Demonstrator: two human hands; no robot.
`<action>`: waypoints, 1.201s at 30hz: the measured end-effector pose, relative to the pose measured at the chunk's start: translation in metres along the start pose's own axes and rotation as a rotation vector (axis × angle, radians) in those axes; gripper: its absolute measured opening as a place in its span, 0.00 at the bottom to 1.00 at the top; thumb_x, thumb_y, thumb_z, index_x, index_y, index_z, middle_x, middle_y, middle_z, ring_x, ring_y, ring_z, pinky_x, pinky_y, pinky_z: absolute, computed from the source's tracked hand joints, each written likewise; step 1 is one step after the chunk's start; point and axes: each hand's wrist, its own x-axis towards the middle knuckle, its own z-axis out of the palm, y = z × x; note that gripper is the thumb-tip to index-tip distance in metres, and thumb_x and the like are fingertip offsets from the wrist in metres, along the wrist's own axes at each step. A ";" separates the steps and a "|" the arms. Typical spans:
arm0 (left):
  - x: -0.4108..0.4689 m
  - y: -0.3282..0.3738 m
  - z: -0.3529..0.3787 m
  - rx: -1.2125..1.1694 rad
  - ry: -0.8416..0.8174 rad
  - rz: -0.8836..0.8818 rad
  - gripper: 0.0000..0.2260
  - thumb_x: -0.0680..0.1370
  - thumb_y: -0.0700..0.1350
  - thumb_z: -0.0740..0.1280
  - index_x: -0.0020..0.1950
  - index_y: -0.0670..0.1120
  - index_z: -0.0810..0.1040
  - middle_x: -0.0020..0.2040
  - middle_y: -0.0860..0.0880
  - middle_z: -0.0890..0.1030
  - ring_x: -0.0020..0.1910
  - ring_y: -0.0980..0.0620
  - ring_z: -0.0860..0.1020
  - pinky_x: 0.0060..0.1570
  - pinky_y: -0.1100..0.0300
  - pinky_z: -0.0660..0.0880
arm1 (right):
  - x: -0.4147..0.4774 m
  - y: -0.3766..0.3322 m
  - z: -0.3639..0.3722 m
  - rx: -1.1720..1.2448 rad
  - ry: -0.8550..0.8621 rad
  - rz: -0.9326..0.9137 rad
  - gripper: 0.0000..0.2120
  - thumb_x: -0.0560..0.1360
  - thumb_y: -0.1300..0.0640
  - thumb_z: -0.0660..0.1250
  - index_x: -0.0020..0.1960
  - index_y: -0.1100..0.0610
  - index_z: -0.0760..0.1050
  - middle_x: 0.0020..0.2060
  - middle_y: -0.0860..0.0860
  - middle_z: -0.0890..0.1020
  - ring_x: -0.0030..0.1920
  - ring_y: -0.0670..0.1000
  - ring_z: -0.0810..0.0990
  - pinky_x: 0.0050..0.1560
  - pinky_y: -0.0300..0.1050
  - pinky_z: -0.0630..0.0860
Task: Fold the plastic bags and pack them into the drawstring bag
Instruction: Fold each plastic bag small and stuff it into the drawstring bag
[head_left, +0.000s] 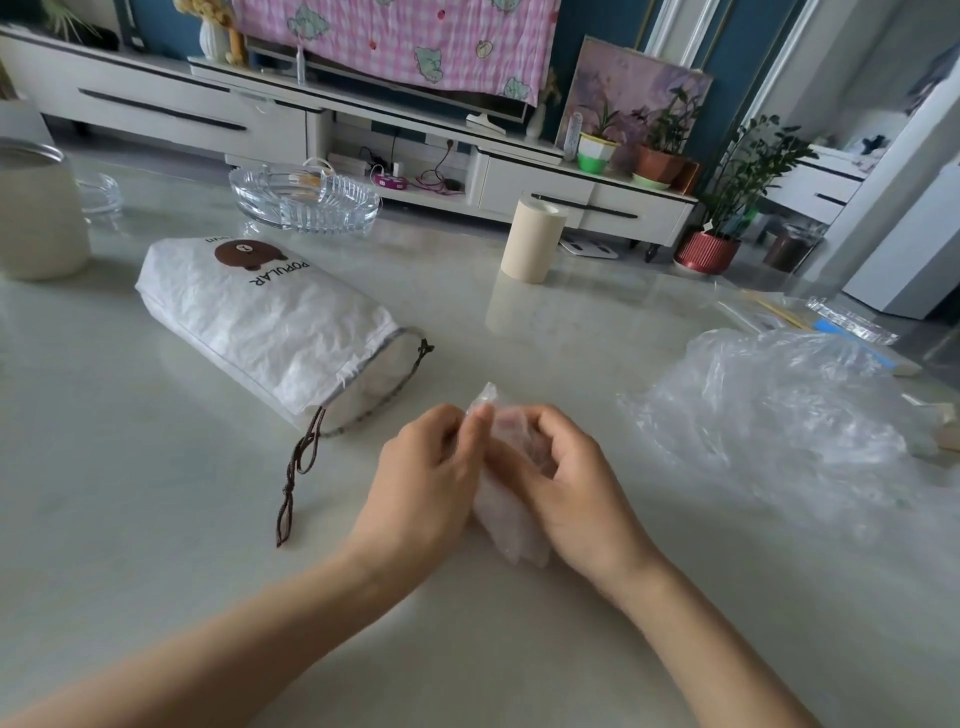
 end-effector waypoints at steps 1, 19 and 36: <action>0.001 0.000 0.000 0.007 0.033 0.017 0.19 0.79 0.52 0.60 0.34 0.40 0.68 0.27 0.50 0.69 0.29 0.52 0.65 0.31 0.57 0.65 | -0.001 -0.002 0.000 0.007 -0.035 0.024 0.13 0.71 0.51 0.70 0.45 0.61 0.75 0.35 0.51 0.80 0.37 0.46 0.77 0.39 0.43 0.74; 0.003 0.015 -0.019 -0.254 -0.380 -0.369 0.10 0.79 0.32 0.57 0.46 0.36 0.78 0.34 0.43 0.78 0.25 0.53 0.75 0.25 0.63 0.73 | 0.000 -0.006 -0.015 0.203 0.033 -0.075 0.16 0.62 0.48 0.77 0.36 0.60 0.78 0.34 0.55 0.78 0.38 0.52 0.74 0.42 0.42 0.71; 0.041 -0.009 -0.060 0.877 0.222 0.335 0.30 0.70 0.44 0.62 0.72 0.39 0.63 0.75 0.38 0.58 0.75 0.40 0.51 0.71 0.43 0.46 | 0.006 -0.004 -0.020 0.112 0.211 -0.014 0.14 0.67 0.70 0.72 0.40 0.57 0.70 0.32 0.48 0.76 0.33 0.44 0.73 0.35 0.33 0.71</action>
